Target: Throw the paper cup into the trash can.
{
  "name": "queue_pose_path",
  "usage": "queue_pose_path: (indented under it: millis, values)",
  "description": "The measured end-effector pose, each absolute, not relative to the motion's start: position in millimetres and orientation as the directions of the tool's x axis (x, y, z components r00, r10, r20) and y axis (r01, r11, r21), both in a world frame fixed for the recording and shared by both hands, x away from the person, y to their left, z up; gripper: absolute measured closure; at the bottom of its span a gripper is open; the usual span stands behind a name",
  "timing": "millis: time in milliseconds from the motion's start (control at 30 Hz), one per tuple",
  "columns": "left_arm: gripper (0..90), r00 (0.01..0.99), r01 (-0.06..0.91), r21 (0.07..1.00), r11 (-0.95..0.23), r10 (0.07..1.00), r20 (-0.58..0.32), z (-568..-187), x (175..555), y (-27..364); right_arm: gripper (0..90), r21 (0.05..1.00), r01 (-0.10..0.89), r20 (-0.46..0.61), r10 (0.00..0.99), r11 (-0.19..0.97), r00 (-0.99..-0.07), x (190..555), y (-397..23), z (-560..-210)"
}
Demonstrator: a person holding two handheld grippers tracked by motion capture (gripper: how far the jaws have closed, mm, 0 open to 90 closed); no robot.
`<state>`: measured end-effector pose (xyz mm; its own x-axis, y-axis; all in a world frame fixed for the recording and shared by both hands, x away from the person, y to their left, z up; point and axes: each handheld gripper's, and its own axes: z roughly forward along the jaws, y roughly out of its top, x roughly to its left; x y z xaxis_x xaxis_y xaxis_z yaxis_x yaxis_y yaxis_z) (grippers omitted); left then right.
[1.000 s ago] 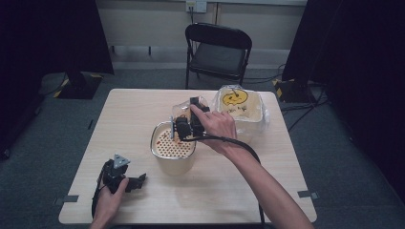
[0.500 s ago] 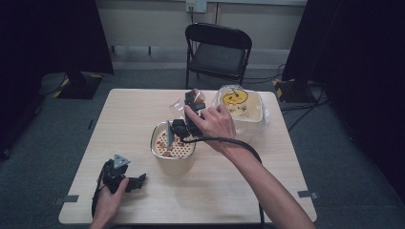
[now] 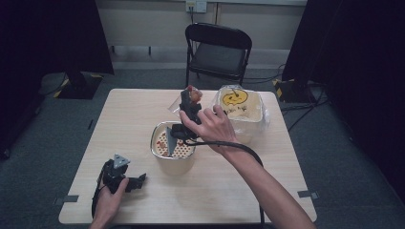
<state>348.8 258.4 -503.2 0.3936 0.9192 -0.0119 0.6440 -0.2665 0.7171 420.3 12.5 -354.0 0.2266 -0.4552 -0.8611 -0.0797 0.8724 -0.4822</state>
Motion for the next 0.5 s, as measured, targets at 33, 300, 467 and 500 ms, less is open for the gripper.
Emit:
queue_pose_path:
  millis: [33,300,467,500]
  values:
    - [0.0,0.393,0.644,0.718,-0.266,0.919,-0.012,-503.3,348.8,258.4,53.6,-0.530,-0.066,-0.826,-0.497,0.845,0.265,420.0,12.3,-356.0]
    - [0.0,0.393,0.644,0.718,-0.265,0.919,-0.014,-503.3,348.8,258.3,54.5,-0.641,-0.041,-0.724,-0.586,0.766,0.365,415.1,14.6,-359.9]
    - [0.0,0.393,0.644,0.718,-0.265,0.920,-0.013,-503.3,348.8,258.3,54.7,-0.689,-0.019,-0.673,-0.631,0.724,0.386,410.6,17.6,-363.1]
    - [0.0,0.393,0.644,0.718,-0.265,0.920,-0.013,-503.3,348.8,258.3,54.7,-0.699,-0.012,-0.661,-0.639,0.715,0.392,410.4,18.2,-363.6]
